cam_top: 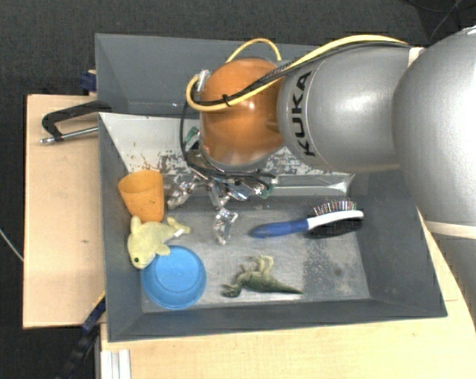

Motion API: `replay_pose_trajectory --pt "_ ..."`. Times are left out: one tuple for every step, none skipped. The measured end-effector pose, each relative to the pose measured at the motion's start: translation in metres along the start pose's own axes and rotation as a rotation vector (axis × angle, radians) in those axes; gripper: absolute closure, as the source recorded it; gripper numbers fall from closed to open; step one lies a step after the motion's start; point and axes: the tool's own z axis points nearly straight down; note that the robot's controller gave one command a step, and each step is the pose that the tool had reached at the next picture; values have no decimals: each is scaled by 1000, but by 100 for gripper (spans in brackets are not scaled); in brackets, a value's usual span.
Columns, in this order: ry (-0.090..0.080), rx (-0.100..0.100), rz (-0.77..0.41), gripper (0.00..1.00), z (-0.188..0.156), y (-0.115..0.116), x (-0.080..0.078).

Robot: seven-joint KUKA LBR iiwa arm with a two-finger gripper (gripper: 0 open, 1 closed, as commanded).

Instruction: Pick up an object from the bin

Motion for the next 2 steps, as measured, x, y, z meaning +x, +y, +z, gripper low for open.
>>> replay_pose_trajectory --pt "45 5 -235 0 3 25 -35" --pt "2 -3 -590 0 30 40 -50"
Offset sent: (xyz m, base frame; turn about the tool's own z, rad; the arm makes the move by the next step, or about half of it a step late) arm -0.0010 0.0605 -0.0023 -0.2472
